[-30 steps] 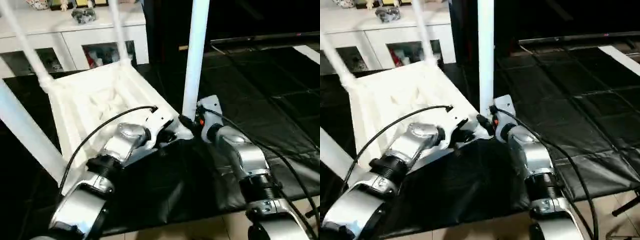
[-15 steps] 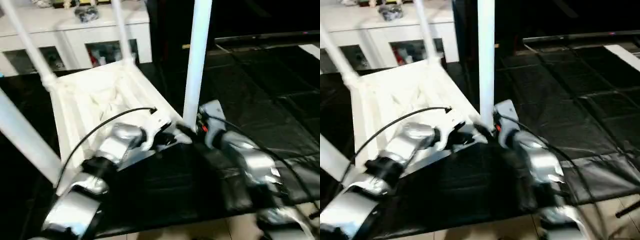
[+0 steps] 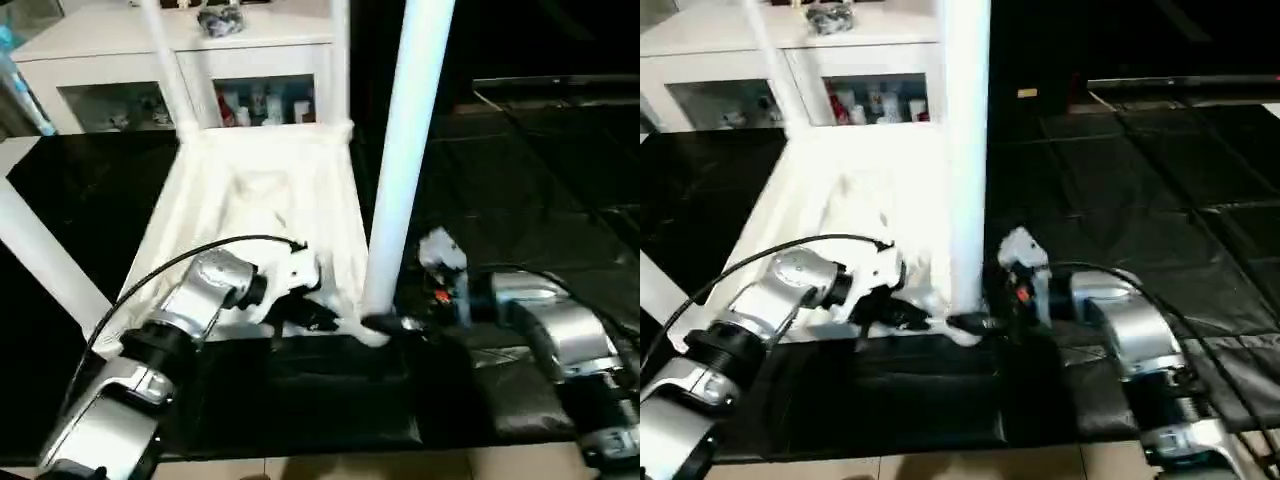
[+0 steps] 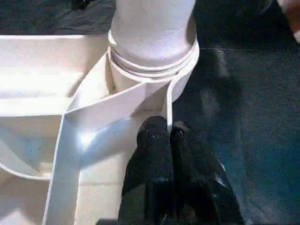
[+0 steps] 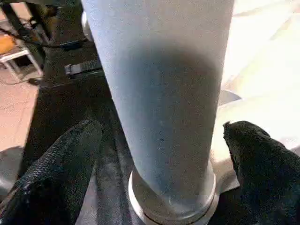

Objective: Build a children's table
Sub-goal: Rotate leg to tighten

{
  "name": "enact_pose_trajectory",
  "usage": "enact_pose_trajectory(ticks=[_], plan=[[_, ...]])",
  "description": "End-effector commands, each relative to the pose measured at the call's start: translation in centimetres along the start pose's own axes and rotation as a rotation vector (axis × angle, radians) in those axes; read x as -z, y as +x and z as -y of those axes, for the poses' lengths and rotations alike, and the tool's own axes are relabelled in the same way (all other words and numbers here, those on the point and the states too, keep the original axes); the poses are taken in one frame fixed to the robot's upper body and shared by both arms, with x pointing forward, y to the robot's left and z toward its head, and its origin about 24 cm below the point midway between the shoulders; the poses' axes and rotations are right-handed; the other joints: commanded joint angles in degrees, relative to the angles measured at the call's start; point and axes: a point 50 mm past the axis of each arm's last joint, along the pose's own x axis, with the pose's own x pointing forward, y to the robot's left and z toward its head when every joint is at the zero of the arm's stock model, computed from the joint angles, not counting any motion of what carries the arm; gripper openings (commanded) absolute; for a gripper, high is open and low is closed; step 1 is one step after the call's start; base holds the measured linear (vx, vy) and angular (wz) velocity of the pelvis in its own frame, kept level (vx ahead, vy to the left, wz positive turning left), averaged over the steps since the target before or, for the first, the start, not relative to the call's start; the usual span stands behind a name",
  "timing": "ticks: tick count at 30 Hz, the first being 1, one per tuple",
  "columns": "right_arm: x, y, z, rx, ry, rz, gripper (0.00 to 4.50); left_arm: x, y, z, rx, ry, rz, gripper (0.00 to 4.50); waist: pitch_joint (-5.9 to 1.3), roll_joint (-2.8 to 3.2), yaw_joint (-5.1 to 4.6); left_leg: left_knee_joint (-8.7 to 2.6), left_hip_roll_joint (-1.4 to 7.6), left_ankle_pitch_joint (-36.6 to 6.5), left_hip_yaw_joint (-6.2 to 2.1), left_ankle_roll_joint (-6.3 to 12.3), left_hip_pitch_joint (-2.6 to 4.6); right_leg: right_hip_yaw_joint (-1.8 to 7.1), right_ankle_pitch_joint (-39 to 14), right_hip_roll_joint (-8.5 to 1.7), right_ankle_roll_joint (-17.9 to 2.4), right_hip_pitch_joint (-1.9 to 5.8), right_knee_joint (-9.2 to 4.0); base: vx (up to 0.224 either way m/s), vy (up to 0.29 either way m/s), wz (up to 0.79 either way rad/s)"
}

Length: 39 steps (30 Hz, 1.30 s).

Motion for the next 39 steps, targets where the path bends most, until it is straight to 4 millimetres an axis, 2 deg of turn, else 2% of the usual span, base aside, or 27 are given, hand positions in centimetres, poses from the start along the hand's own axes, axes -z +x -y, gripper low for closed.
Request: enact_pose_trajectory(ticks=[1, 4, 7, 8, 10, 13, 14, 15, 26, 27, 31, 35, 37, 39], plan=[[-0.4, -0.2, -0.2, -0.075, -0.032, 0.001, 4.46, -1.1, 0.3, 0.6, 0.099, 0.082, 0.007, 0.0, -4.2, -0.67, -0.22, -3.58, 1.03, -7.6, 0.31, 4.96, -0.21, 2.46, -10.0, -2.78, -13.8, 3.88, -3.1, 0.0, 0.0, 0.0], [-0.5, -0.4, -0.5, -0.135, -0.034, 0.002, 4.46, -1.0, 0.2, 0.9, 0.134, 0.095, 0.002, 0.0, -4.24, -0.67, -0.13, -3.51, 1.12, -6.6, 0.29, 5.45, -0.28, 2.46, -9.7, -2.72, -13.7, 3.81, -3.03, 0.0, 0.0, 0.0], [-0.4, -0.4, -0.6, -0.168, -0.037, -0.002, 4.08, -1.0, 0.2, 1.2, 0.161, 0.106, -0.003, 0.0, -4.27, -0.62, -0.11, -3.53, 1.17, -6.8, 0.26, 5.62, -0.29, 2.4, -10.0, -2.76, -13.9, 3.8, -3.01, 0.0, 0.0, 0.0], [-0.4, -0.3, -0.5, -0.182, -0.033, 0.0, 4.08, -0.9, 0.3, 1.5, 0.182, 0.117, -0.01, 0.0, -4.28, -0.67, -0.07, -3.52, 1.2, -6.9, 0.27, 5.6, -0.22, 2.42, -10.1, -2.74, -14.0, 3.73, -2.97, 0.0, 0.0, 0.0], [-0.4, -0.2, -0.4, -0.185, -0.033, 0.001, 3.74, -0.9, 0.4, 1.5, 0.189, 0.121, -0.011, 0.0, -4.24, -0.66, 0.05, -3.55, 1.22, -7.0, 0.31, 5.4, -0.14, 2.45, -10.4, -2.68, -13.9, 3.62, -3.04, 0.0, 0.0, 0.0], [-0.4, 0.1, -0.4, -0.196, -0.039, -0.003, 3.64, -0.9, 0.4, 1.6, 0.194, 0.124, -0.011, 0.0, -4.28, -0.71, 0.14, -3.55, 1.15, -7.0, 0.32, 5.05, -0.17, 2.47, -10.8, -2.72, -13.8, 3.7, -3.0, 0.0, 0.0, 0.0], [-0.3, 0.2, -0.4, -0.207, -0.05, -0.008, 3.64, -1.0, 0.4, 1.6, 0.194, 0.126, -0.01, 0.0, -4.26, -0.94, 0.18, -3.52, 1.13, -6.9, 0.36, 5.06, -0.19, 2.45, -10.8, -2.69, -13.7, 3.69, -3.02, 0.0, 0.0, 0.0], [-0.3, 0.2, -0.4, -0.213, -0.05, -0.011, 3.33, -1.0, 0.4, 1.6, 0.194, 0.127, -0.01, 0.0, -4.27, -0.86, 0.26, -3.49, 1.12, -6.6, 0.35, 5.18, -0.2, 2.48, -10.7, -2.7, -13.6, 3.69, -2.97, 0.0, 0.0, 0.0], [0.1, 0.5, -0.3, -0.237, -0.054, -0.018, 2.6, -0.8, 0.4, 1.8, 0.195, 0.124, -0.009, 0.0, -4.34, -0.99, 0.29, -3.39, 1.08, -5.9, 0.37, 5.67, -0.3, 2.41, -11.1, -2.66, -13.3, 3.68, -2.97, 0.0, 0.0, 0.0], [0.1, 0.6, -0.3, -0.238, -0.053, -0.018, 2.38, -0.8, 0.4, 1.8, 0.195, 0.124, -0.009, 0.0, -4.35, -0.96, 0.3, -3.38, 1.08, -5.9, 0.36, 5.66, -0.33, 2.4, -11.2, -2.66, -13.2, 3.7, -2.96, 0.0, 0.0, 0.0], [0.2, 0.7, -0.6, -0.257, -0.036, -0.001, 2.13, -0.8, 0.4, 1.8, 0.19, 0.123, -0.01, 0.0, -4.31, -0.94, 0.29, -3.42, 1.07, -6.2, 0.37, 5.48, -0.27, 2.41, -11.8, -2.62, -13.0, 3.67, -3.05, 0.0, 0.0, 0.0], [0.4, 0.9, -0.8, -0.253, -0.018, 0.018, 2.07, -0.7, 0.5, 1.6, 0.165, 0.109, -0.007, 0.0, -4.25, -0.9, 0.26, -3.4, 1.01, -6.7, 0.38, 5.19, -0.29, 2.42, -13.1, -2.59, -12.5, 3.65, -3.2, 0.0, 0.0, 0.0], [0.5, 1.4, -0.8, -0.205, 0.011, 0.041, 2.04, -0.7, 0.7, 1.1, 0.109, 0.062, 0.012, 0.0, -4.17, -0.95, 0.24, -3.44, 1.0, -6.8, 0.39, 4.99, -0.34, 2.44, -13.6, -2.6, -12.4, 3.66, -3.26, 0.0, 0.0, 0.0], [0.5, 1.9, -0.7, -0.144, 0.021, 0.049, 2.04, -0.8, 0.9, 0.7, 0.065, 0.033, 0.032, 0.0, -3.87, -1.0, 0.07, -3.56, 0.86, -8.2, 0.45, 4.23, -0.29, 2.41, -16.9, -2.54, -11.3, 3.54, -3.71, 0.0, 0.0, 0.0]])
